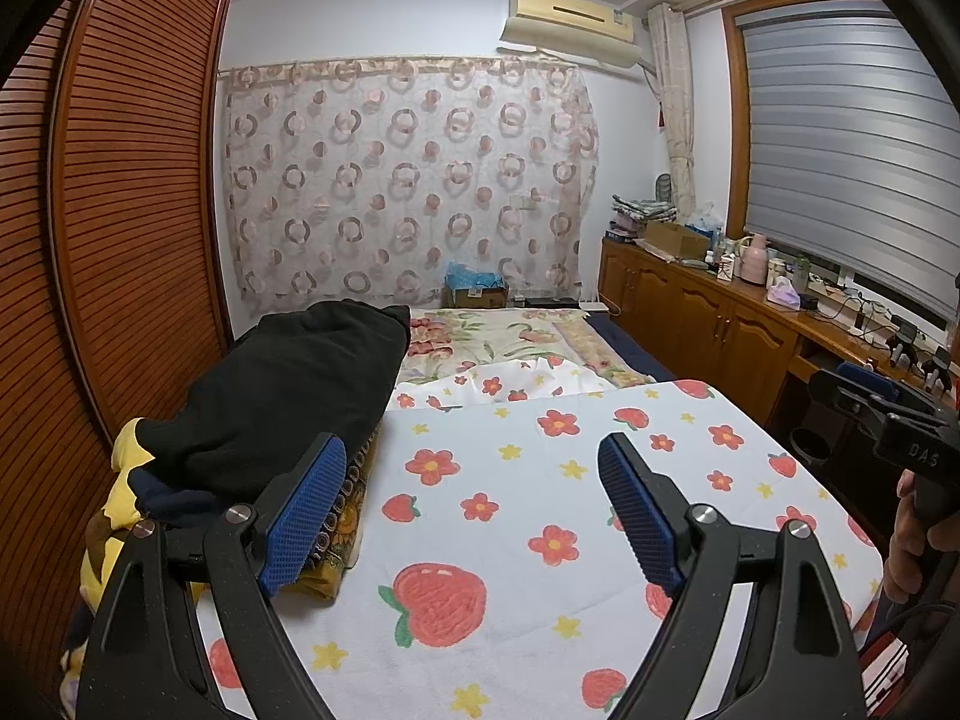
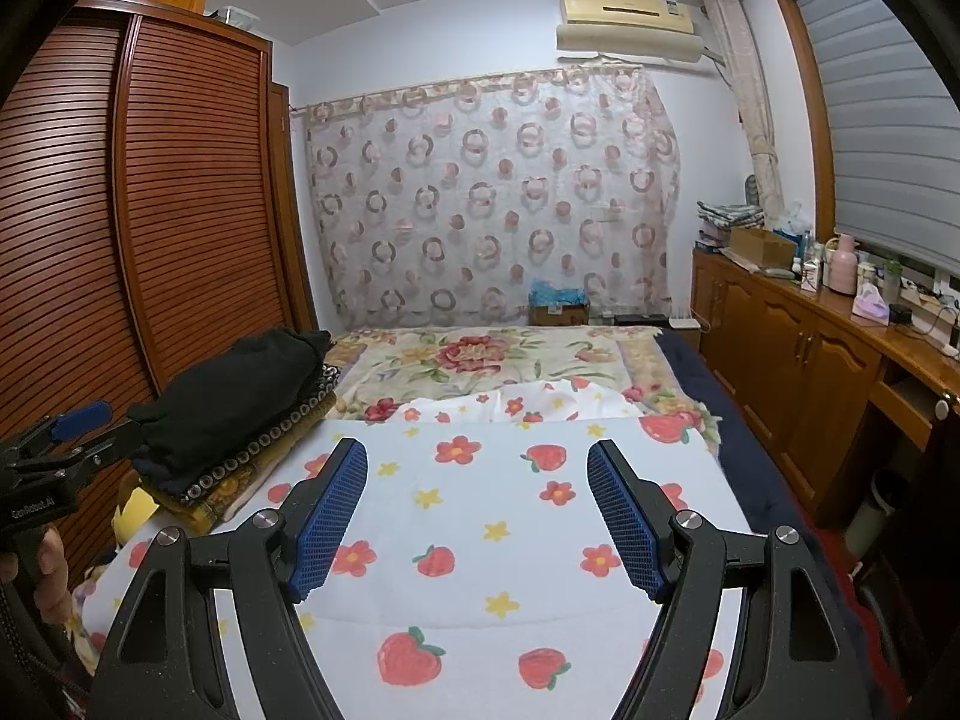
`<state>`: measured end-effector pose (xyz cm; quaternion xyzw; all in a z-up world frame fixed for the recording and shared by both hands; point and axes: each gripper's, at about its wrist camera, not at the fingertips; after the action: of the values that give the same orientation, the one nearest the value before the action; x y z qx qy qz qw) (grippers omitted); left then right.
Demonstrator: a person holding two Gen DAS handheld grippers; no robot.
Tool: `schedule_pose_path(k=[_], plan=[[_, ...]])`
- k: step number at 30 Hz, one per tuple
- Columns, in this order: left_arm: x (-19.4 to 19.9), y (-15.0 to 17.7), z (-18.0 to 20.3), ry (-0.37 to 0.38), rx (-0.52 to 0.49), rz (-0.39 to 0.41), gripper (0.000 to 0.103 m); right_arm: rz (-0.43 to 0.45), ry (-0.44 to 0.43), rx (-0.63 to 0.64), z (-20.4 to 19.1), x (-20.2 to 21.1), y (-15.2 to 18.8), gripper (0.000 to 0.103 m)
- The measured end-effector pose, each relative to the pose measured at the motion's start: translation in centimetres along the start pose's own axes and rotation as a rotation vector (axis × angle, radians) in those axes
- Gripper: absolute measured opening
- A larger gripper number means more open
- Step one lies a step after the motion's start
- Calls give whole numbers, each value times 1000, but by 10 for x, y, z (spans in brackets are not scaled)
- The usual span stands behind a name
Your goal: Fold small clothes
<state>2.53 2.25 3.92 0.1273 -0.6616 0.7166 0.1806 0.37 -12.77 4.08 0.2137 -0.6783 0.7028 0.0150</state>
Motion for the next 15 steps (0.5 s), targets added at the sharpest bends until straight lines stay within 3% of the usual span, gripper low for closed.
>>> schedule_pose_path(k=[15], plan=[[0,1,0,0,-1,0,87,4,-5,-1,8,-2,0,78]])
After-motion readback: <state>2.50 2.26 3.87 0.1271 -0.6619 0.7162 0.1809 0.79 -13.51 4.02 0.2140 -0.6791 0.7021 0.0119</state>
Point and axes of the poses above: each gripper's, at about its wrist camera, not at the fingertips, and x roughly against the way its jaws point, z to its right, y to its underside, and after that the axes turned 3 degrees about x, right-handed
